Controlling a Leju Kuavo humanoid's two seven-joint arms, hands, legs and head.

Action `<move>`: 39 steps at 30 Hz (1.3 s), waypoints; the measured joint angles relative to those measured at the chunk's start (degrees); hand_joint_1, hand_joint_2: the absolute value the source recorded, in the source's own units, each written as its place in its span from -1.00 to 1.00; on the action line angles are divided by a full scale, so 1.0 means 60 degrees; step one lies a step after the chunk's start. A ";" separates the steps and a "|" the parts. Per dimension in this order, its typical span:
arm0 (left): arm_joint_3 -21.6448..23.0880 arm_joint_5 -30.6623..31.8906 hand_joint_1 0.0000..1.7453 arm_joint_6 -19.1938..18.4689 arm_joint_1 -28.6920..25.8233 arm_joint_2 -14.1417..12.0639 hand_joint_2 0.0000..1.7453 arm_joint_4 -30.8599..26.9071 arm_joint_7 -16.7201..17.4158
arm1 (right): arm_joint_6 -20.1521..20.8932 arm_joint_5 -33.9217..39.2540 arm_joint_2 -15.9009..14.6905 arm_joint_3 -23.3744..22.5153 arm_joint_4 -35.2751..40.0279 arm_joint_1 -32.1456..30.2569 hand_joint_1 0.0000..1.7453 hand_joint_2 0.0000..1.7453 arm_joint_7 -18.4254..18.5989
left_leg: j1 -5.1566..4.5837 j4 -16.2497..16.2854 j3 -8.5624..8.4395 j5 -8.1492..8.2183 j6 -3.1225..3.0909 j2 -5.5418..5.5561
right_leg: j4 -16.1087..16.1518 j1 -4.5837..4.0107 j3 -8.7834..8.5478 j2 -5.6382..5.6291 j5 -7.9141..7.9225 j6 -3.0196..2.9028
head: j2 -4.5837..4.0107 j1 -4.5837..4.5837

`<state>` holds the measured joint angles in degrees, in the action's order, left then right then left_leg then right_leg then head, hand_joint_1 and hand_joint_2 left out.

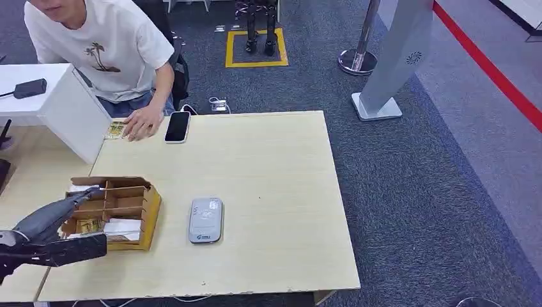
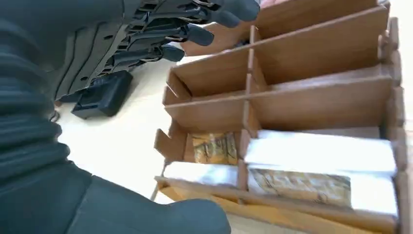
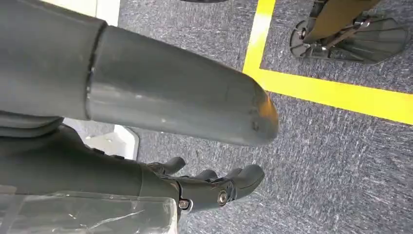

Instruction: Pass the card to the sensor for recognition and then transmit it.

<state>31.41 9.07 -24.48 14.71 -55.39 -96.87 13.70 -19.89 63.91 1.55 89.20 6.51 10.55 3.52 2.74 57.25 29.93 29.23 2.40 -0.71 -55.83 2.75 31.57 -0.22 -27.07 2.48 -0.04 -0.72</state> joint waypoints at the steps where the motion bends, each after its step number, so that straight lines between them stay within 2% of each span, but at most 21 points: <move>1: 0.0000 0.0004 -1.00 0.0007 -0.0032 0.0033 1.00 0.0015 -0.0014 | 0.0000 -0.0003 0.0000 0.0000 0.0000 0.0007 -1.00 -1.00 0.0007 | 0.0000 0.0000 0.0000 0.0000 0.0000 0.0000 | 0.0000 0.0000 0.0000 0.0001 0.0000 0.0000 | 0.0000 -0.0007; 25: 0.0015 0.0179 -1.00 0.0616 -0.0993 0.0620 1.00 0.0346 -0.0208 | 0.0007 -0.0102 0.0000 0.0000 0.0004 0.0062 -1.00 -1.00 0.0080 | -0.0001 0.0000 0.0002 0.0000 0.0000 0.0004 | 0.0000 0.0001 -0.0002 0.0004 0.0000 0.0000 | 0.0000 -0.0007; 31: -0.0048 0.0299 -0.90 0.0882 -0.1219 0.0747 1.00 0.0401 -0.0291 | 0.0029 -0.0109 0.0004 0.0000 0.0015 0.0069 -1.00 -1.00 0.0080 | -0.0001 0.0000 0.0000 0.0000 0.0000 0.0005 | 0.0000 0.0001 -0.0004 0.0005 0.0000 0.0000 | 0.0000 0.0000; 33: -0.0080 0.0335 -0.42 0.0903 -0.1257 0.0805 1.00 0.0408 -0.0291 | 0.0029 -0.0109 0.0004 0.0000 0.0015 0.0066 -1.00 -1.00 0.0080 | -0.0001 0.0000 0.0001 0.0000 0.0000 0.0006 | 0.0000 0.0001 -0.0005 0.0006 0.0000 0.0000 | 0.0000 0.0000; 34: -0.0080 0.0350 -0.42 0.0911 -0.1276 0.0824 1.00 0.0408 -0.0295 | 0.0029 -0.0109 0.0004 0.0000 0.0018 0.0069 -1.00 -1.00 0.0080 | -0.0001 0.0000 0.0000 0.0000 0.0000 0.0006 | 0.0000 0.0001 -0.0006 0.0006 0.0000 0.0000 | 0.0000 -0.0003; 35: -0.0087 0.0401 1.00 0.0955 -0.1289 0.0846 1.00 0.0412 -0.0295 | 0.0033 -0.0109 0.0004 0.0000 0.0029 0.0069 -1.00 -1.00 0.0080 | -0.0001 0.0000 -0.0001 0.0000 0.0000 0.0006 | 0.0000 0.0001 -0.0007 0.0006 0.0000 0.0000 | 0.0000 -0.0003; 39: -0.0266 0.0590 1.00 0.1064 -0.1287 0.0962 1.00 0.0415 -0.0324 | 0.0047 -0.0109 0.0007 0.0000 0.0051 0.0069 -1.00 -1.00 0.0069 | -0.0002 -0.0001 -0.0007 0.0000 0.0000 0.0007 | 0.0000 0.0002 -0.0016 0.0007 0.0000 0.0000 | 0.0000 -0.0007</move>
<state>29.81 12.61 -18.10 6.99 -49.61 -94.38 11.76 -19.61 63.25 1.60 89.20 6.82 10.96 3.94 2.73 57.25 29.89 29.23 2.40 -0.67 -55.83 2.77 31.47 -0.18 -27.07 2.48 -0.04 -0.76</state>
